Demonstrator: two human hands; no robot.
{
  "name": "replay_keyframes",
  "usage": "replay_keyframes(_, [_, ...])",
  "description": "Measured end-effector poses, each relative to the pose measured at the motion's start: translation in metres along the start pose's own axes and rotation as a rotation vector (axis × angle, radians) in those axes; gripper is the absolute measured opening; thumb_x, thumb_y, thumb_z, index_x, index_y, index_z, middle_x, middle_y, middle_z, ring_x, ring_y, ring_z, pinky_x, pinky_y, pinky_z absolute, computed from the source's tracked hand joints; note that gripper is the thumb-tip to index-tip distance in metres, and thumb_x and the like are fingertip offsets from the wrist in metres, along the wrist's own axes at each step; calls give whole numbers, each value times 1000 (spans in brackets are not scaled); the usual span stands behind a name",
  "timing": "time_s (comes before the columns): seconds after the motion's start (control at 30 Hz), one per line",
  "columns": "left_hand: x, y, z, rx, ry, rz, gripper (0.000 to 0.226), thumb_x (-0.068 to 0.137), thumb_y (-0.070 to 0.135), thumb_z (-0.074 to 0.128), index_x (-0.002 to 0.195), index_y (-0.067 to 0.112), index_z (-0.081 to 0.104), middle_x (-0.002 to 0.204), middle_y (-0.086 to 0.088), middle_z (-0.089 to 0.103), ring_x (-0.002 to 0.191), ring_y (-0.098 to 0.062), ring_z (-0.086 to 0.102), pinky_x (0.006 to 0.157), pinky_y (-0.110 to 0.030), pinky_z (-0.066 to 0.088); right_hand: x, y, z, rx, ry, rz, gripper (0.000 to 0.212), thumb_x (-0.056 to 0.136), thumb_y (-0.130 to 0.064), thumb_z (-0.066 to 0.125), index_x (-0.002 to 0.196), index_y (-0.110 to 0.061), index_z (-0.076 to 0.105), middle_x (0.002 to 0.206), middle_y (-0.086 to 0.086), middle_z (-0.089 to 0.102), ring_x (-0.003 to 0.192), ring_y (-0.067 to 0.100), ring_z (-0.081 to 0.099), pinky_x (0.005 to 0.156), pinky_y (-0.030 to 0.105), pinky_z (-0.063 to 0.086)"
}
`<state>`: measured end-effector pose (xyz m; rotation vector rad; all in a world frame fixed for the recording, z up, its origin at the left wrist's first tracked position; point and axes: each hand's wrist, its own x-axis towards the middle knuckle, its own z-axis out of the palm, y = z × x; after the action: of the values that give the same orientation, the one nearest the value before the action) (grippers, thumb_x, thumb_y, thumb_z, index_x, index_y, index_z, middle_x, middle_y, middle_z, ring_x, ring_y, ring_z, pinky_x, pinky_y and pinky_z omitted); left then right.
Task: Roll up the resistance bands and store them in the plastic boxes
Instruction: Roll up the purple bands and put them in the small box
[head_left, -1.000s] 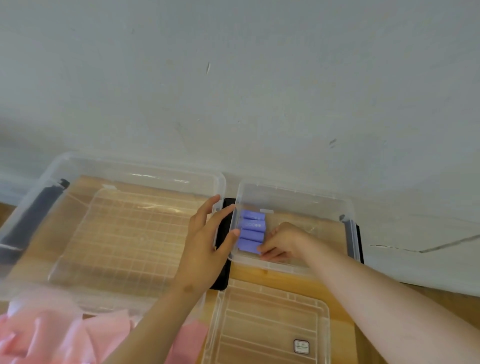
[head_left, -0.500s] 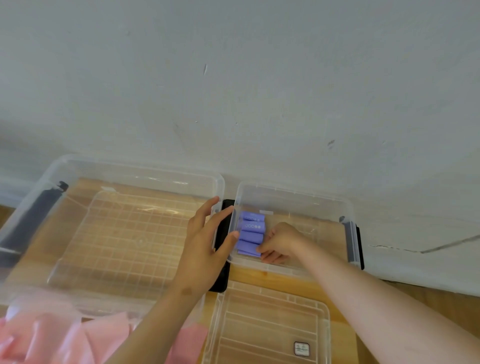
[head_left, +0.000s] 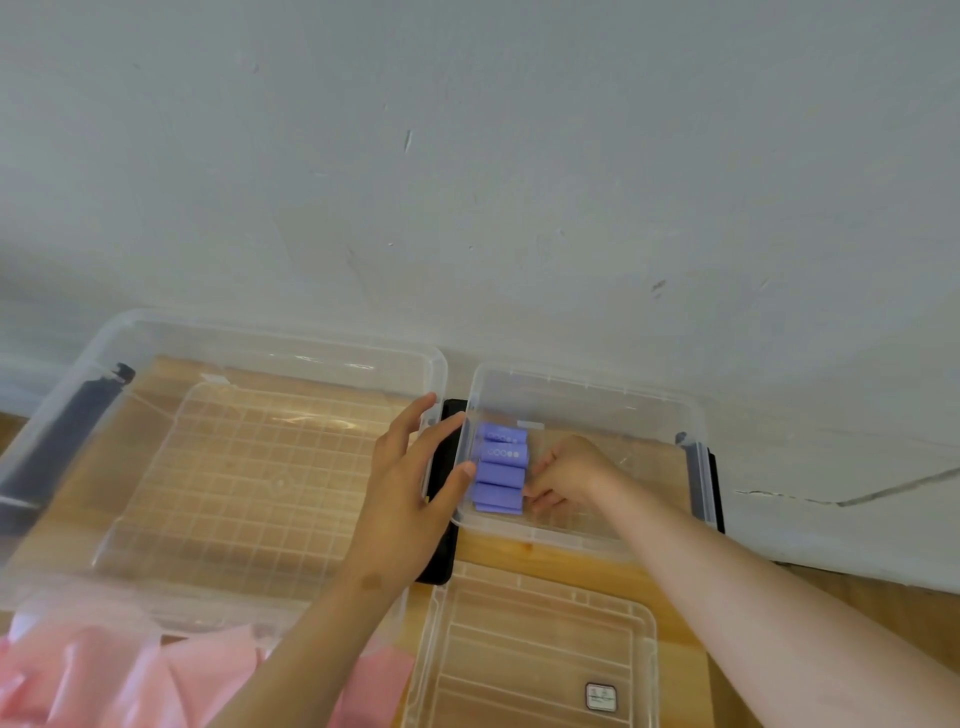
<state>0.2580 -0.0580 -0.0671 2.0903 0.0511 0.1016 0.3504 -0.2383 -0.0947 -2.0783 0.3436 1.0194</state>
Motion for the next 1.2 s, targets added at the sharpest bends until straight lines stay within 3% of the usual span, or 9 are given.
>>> replay_keyframes(0.13, [0, -1, 0, -2, -2, 4, 42, 89, 38, 56, 129, 48, 47, 145, 38, 19, 136, 8, 19, 105, -13, 20, 7, 1, 1, 60, 218, -73, 29, 78, 3, 69, 72, -22, 55, 77, 7, 64, 73, 26, 65, 70, 34, 53])
replay_keyframes(0.23, [0, 0, 0, -5, -4, 4, 42, 88, 42, 55, 128, 49, 46, 144, 39, 19, 136, 8, 19, 105, -14, 20, 9, -1, 2, 106, 276, -116, 24, 80, -9, 73, 71, -23, 57, 83, 7, 67, 80, 25, 66, 80, 37, 55])
replay_keyframes(0.33, [0, 1, 0, -17, 2, -1, 44, 84, 47, 52, 128, 47, 47, 143, 39, 19, 136, 8, 20, 105, -12, 20, 12, -4, 4, 142, 258, -86, 19, 81, -20, 75, 70, -16, 61, 82, 11, 69, 85, 30, 69, 84, 45, 56])
replay_keyframes(0.43, [0, 1, 0, -23, 5, 3, 43, 86, 45, 53, 128, 46, 48, 144, 38, 20, 137, 7, 20, 105, -11, 20, 16, -7, 7, 212, 229, -44, 24, 82, -15, 75, 66, -10, 57, 69, 13, 66, 80, 35, 70, 83, 51, 56])
replay_keyframes(0.53, [0, 0, 1, -21, 9, 9, 40, 91, 35, 59, 128, 46, 49, 144, 37, 20, 137, 7, 20, 105, -12, 20, 17, -9, 7, 232, 221, -11, 26, 83, -10, 74, 67, -8, 54, 65, 13, 63, 75, 33, 68, 83, 51, 56])
replay_keyframes(0.77, [0, 0, 1, -9, 9, 8, 42, 90, 35, 58, 130, 43, 49, 146, 34, 21, 137, 8, 19, 104, -9, 19, 20, -9, 8, 173, 226, 16, 26, 83, -10, 73, 65, -6, 55, 64, 12, 63, 82, 37, 71, 81, 50, 57])
replay_keyframes(0.97, [0, 0, 1, -22, 5, 6, 42, 91, 30, 59, 127, 49, 48, 143, 39, 20, 135, 8, 21, 103, -10, 21, 18, -10, 2, 209, 205, 23, 19, 89, -15, 65, 89, 4, 65, 82, 23, 70, 77, 35, 70, 81, 47, 58])
replay_keyframes(1.07, [0, 0, 1, -9, 6, 8, 41, 92, 30, 59, 127, 47, 48, 144, 38, 20, 136, 7, 21, 102, -10, 21, 15, -8, -3, 218, 211, 27, 15, 89, -8, 60, 80, 3, 62, 81, 24, 68, 73, 35, 68, 80, 49, 58])
replay_keyframes(1.2, [1, 0, 1, 32, 7, 7, 42, 93, 29, 59, 131, 42, 48, 147, 30, 22, 137, 4, 22, 102, -11, 20, 6, -5, -10, 151, 220, 17, 22, 89, 0, 52, 68, -4, 58, 79, 21, 68, 86, 38, 70, 85, 48, 56])
